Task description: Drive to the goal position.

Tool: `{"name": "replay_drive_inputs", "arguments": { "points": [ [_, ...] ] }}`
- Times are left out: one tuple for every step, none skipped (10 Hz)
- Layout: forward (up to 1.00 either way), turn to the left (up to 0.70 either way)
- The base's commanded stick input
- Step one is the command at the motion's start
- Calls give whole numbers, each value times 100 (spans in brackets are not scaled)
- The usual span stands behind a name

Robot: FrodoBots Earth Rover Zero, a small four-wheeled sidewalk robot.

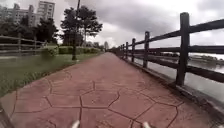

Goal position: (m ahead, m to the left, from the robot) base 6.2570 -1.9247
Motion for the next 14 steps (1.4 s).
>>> {"name": "replay_drive_inputs", "arguments": {
  "points": [
    [50, 30],
    [50, 50],
    [50, 45],
    [50, 20],
    [50, 1],
    [50, 0],
    [50, 0],
    [50, 0],
    [50, 0],
    [50, 0],
    [50, 0],
    [50, 0],
    [50, 0],
    [50, 0]
  ]
}}
